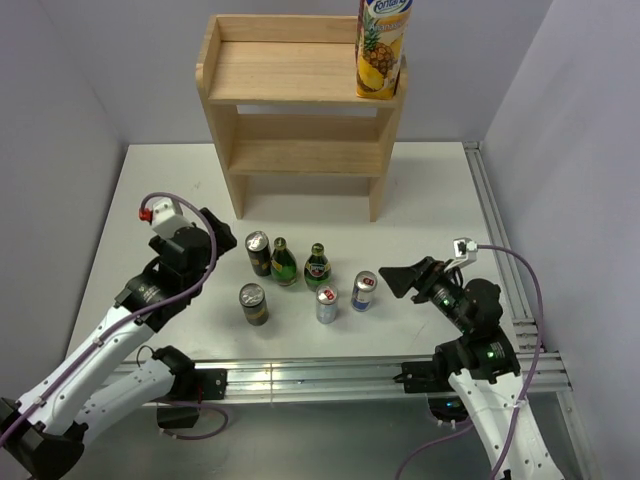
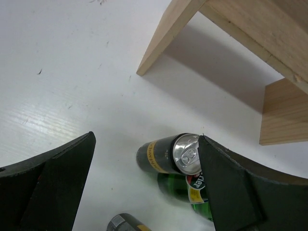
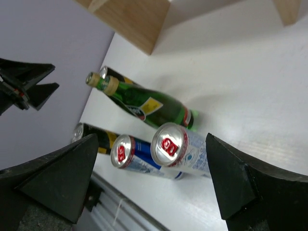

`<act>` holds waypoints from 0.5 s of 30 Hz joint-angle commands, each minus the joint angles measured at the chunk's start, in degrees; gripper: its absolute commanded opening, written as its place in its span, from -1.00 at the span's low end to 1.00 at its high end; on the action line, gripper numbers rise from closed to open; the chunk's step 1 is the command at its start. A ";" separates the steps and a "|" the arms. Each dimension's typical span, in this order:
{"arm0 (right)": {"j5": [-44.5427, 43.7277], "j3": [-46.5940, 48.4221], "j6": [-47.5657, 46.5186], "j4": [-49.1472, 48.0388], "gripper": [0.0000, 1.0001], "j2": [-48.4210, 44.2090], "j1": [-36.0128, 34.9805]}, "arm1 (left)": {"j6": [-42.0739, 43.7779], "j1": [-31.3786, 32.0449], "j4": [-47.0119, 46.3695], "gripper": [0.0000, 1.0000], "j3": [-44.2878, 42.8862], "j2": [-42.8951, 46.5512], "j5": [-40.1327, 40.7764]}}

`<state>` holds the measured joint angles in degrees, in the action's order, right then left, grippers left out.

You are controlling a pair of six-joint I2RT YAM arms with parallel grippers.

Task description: Place and organize the beverage onto the shelf

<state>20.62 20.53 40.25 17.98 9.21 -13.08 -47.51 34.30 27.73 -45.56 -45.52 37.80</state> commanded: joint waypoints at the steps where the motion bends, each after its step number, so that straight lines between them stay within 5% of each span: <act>1: 4.95 -0.41 3.52 -0.67 1.00 -0.25 -0.72 | -1.88 2.25 1.71 0.90 0.56 1.57 4.64; 15: -2.33 -2.60 3.34 4.88 1.00 5.46 -10.55 | -5.31 6.82 1.90 0.87 3.81 3.95 7.99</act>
<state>22.02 18.98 42.78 23.27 14.06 -20.75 -51.35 40.14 29.87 -42.30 -42.24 43.57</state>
